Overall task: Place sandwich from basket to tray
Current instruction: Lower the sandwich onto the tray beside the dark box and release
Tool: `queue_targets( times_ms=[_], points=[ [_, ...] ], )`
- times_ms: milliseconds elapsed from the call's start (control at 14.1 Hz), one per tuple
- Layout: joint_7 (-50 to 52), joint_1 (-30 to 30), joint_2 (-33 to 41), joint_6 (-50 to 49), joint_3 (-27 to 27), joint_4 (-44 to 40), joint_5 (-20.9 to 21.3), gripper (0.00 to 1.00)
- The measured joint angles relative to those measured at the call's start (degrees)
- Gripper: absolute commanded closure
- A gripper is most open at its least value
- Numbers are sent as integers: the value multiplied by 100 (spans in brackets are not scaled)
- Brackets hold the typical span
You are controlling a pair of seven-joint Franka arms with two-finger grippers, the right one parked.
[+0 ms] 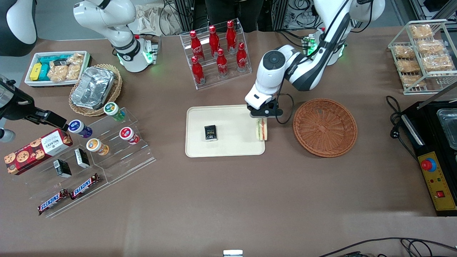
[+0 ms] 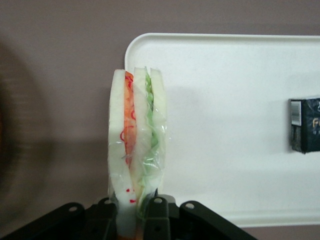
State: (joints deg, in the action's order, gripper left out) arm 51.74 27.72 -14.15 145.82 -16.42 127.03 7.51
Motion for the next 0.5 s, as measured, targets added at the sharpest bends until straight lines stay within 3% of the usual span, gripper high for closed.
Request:
queue_targets(
  times_ms=[496],
  points=[
    [143,50,-558,561,7,-93,166,100]
  ],
)
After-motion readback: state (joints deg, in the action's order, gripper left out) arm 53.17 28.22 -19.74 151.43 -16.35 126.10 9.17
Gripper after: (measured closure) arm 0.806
